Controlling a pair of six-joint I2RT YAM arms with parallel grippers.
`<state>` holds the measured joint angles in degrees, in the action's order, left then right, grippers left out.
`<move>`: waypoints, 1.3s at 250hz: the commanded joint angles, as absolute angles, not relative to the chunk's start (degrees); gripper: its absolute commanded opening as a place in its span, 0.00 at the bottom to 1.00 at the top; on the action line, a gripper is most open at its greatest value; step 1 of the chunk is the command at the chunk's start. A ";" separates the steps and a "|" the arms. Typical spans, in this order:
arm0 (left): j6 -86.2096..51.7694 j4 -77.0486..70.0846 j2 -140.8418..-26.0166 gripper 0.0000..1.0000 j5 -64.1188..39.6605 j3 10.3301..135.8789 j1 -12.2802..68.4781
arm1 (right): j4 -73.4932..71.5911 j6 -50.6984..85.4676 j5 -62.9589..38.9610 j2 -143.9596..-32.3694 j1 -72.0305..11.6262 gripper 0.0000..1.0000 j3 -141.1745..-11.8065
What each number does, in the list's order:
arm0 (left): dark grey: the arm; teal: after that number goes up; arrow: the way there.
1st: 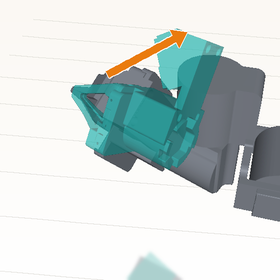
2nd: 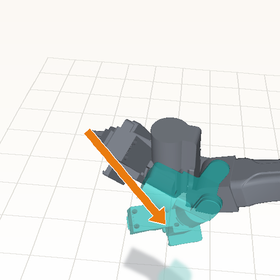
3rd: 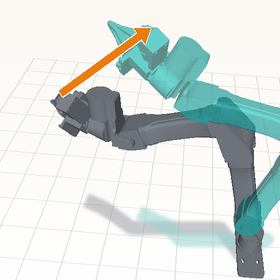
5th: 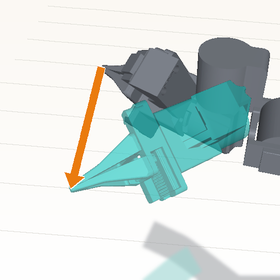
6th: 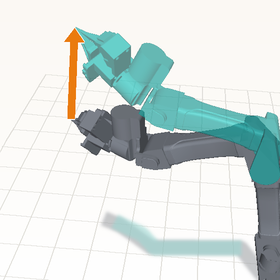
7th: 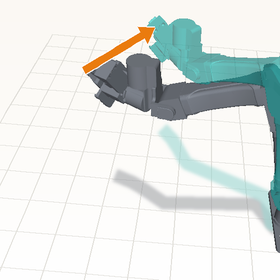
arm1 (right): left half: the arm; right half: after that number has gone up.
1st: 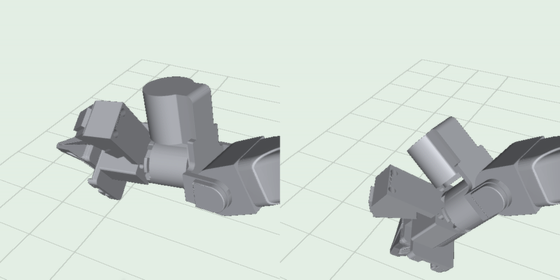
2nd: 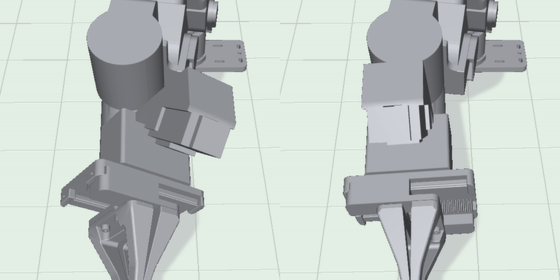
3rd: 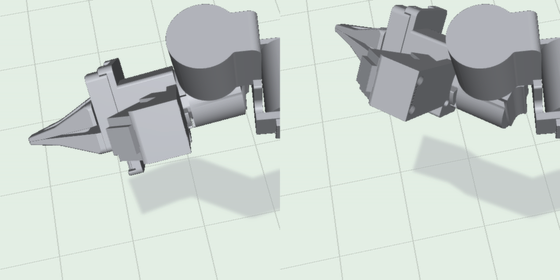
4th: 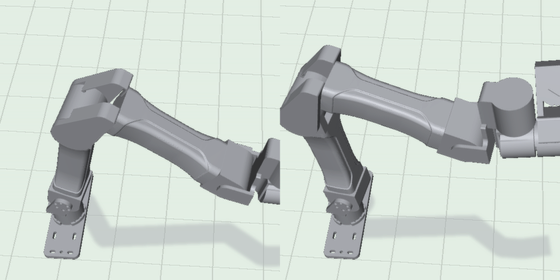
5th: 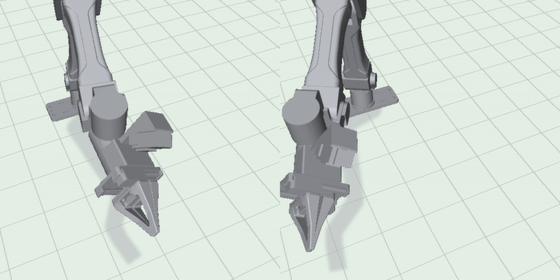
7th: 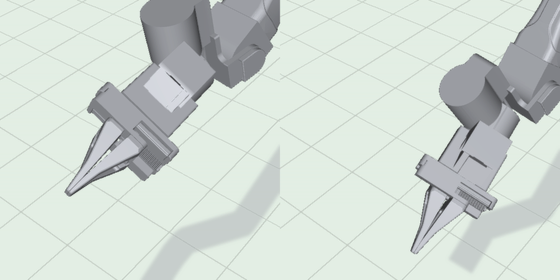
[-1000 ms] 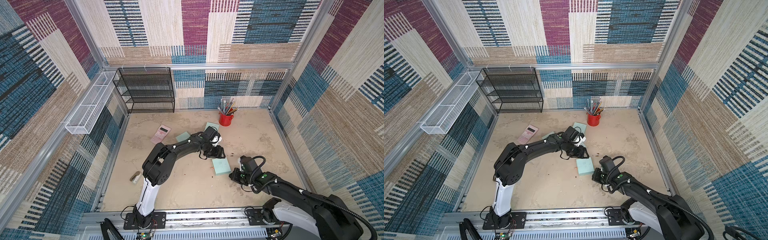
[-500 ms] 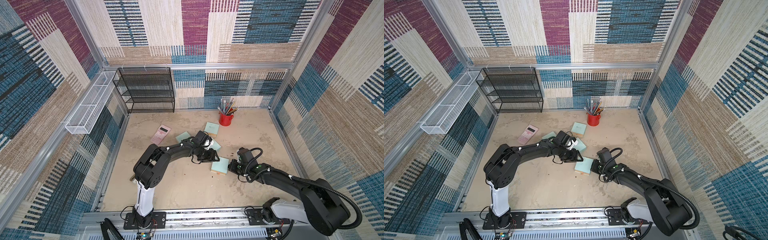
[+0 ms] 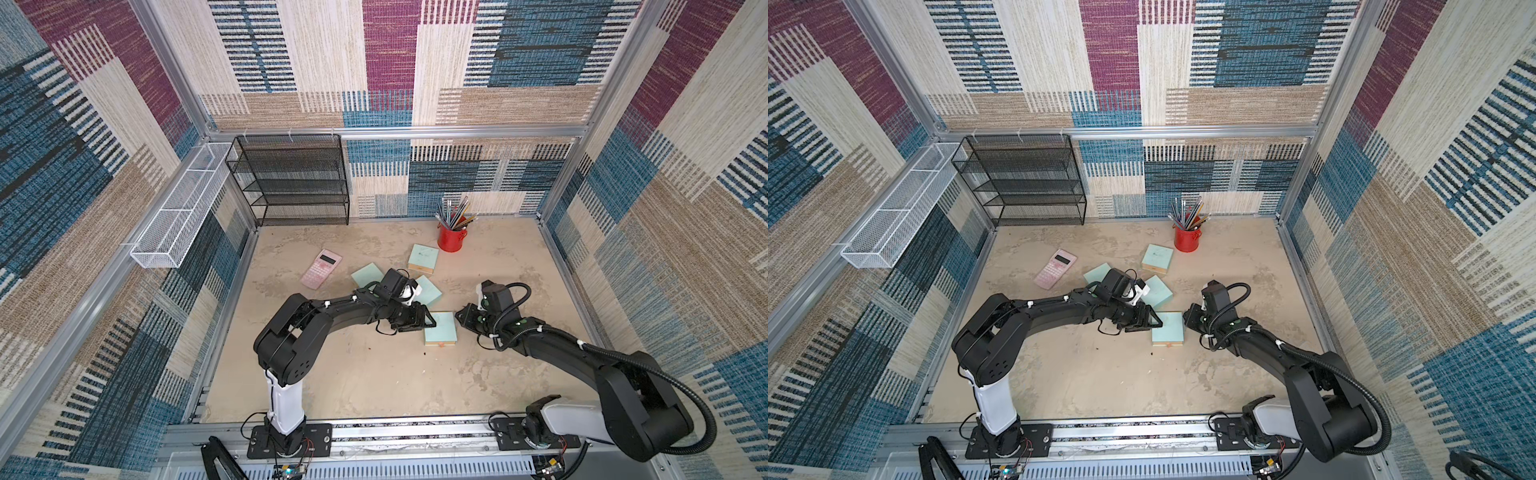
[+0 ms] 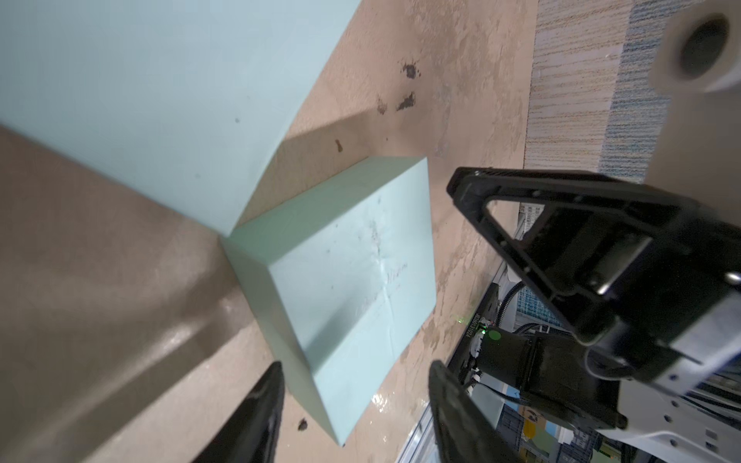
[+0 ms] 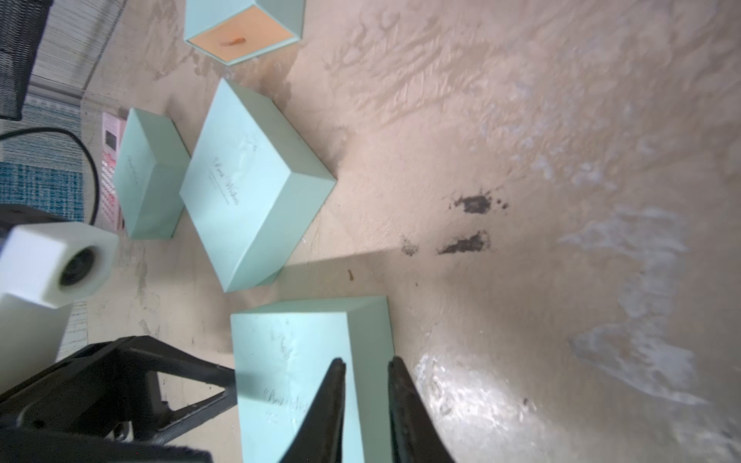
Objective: Take out the earrings from the drawer-style jewelry box
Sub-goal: Adjust the jewelry box at the center of the board, then move the jewelry box to the center of the board.
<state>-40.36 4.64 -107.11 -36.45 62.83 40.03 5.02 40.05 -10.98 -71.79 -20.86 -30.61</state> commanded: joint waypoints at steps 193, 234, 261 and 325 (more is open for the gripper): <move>-45.20 -2.17 -113.00 0.55 -40.65 66.18 41.52 | -5.10 41.37 -29.30 -73.10 -20.48 0.99 -26.89; -45.32 -2.25 -115.40 0.55 -40.62 69.51 42.52 | -4.40 41.84 -27.60 -72.92 -18.93 0.99 -27.39; -46.30 -2.74 -118.10 0.55 -41.18 72.40 43.13 | -3.28 41.63 -26.95 -72.82 -16.66 0.99 -28.15; -48.21 -3.39 -123.13 0.55 -41.51 78.90 44.84 | -0.29 38.90 -26.77 -74.56 -11.75 0.99 -30.00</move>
<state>-46.96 0.27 -121.34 -39.22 75.83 44.03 -0.51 40.05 -23.00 -74.00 -13.02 -29.34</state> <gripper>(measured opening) 0.552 0.993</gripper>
